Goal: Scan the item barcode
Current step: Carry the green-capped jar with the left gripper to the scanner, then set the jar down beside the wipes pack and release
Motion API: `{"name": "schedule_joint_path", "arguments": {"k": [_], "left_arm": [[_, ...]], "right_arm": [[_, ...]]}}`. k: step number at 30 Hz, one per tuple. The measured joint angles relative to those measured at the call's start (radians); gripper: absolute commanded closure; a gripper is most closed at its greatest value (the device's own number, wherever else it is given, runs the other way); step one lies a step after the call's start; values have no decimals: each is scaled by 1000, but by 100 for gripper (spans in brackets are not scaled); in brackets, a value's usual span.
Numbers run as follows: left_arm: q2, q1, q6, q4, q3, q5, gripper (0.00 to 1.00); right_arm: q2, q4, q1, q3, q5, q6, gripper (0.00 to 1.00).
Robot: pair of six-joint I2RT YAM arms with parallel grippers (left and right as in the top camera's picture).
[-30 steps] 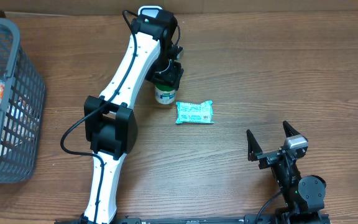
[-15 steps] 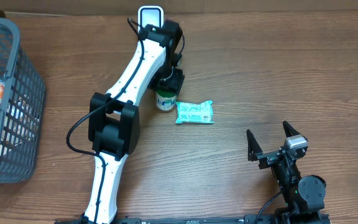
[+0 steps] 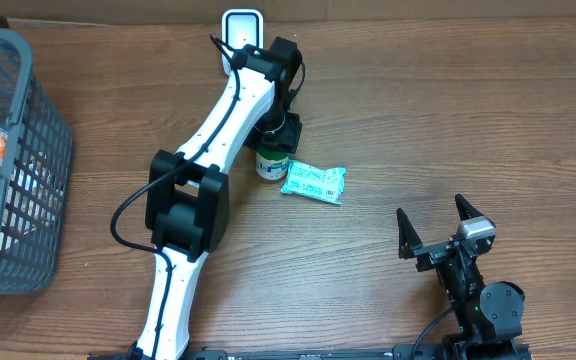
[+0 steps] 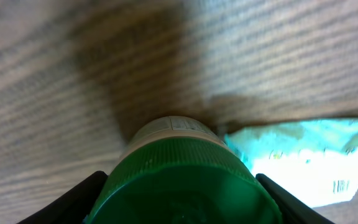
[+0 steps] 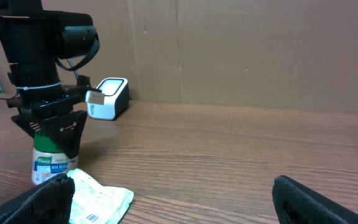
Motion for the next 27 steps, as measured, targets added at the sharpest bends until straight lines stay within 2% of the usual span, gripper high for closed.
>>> {"name": "schedule_joint_path", "arguments": {"k": [5,10,17,21,23,27], "left_arm": [[0,-9,6,-54,-6,1,25],[0,-9,12,-72,-19,19,18],[0,-9,17,-119,-3,46,13],[0,-2,20,-203,181,52,10],[-1,12,21,-261,322,53,0],[-47,61,32,-303,467,53,1]], "right_arm": [[0,0,0,0,0,0,0],[0,0,0,0,0,0,0],[0,0,0,0,0,0,0],[0,0,0,0,0,0,0],[0,0,0,0,0,0,0],[0,0,0,0,0,0,0]]}}
